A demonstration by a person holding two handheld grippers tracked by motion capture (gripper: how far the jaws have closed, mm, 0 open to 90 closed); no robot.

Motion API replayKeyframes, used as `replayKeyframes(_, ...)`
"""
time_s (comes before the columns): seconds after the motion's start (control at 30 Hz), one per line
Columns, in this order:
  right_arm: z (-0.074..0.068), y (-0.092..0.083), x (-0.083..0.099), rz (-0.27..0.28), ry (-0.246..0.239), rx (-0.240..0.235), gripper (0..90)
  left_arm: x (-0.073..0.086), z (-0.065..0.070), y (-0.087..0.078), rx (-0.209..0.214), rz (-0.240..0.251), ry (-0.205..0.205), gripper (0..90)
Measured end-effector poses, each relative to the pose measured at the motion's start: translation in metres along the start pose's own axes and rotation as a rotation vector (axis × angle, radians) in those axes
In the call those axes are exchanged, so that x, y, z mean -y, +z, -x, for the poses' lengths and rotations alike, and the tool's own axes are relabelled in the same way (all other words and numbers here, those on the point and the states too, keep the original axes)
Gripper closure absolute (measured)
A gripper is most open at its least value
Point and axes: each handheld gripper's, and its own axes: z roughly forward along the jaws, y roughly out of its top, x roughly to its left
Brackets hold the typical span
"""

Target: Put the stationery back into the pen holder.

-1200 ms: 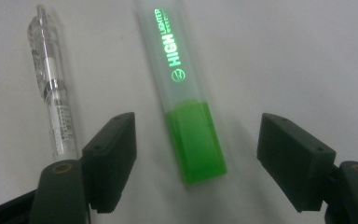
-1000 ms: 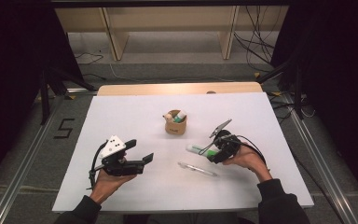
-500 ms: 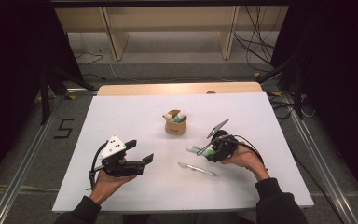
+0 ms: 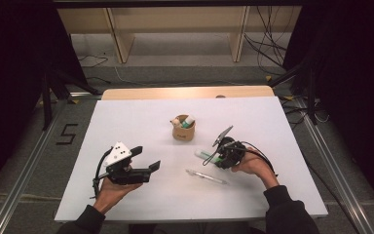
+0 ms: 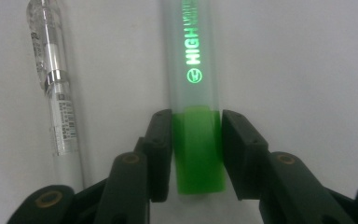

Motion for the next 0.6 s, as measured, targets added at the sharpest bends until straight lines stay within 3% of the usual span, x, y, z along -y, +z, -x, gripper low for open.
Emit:
replayKeyframes(0.1,-0.0018,0.0000,-0.0020,-0.013,-0.017,0.011,66.9,0.0000,0.0001,-0.0002,0.000,0.000,0.000,15.4)
replayKeyframes(0.3,-0.0017,-0.0015,-0.0012,-0.018,0.001,-0.004,67.3,-0.0001,-0.0004,-0.0007,0.000,0.000,-0.003,15.4)
replayKeyframes(0.6,0.0005,-0.0053,0.0007,0.016,0.018,-0.008,67.4,-0.0002,-0.0004,-0.0009,-0.001,0.001,-0.006,15.4)
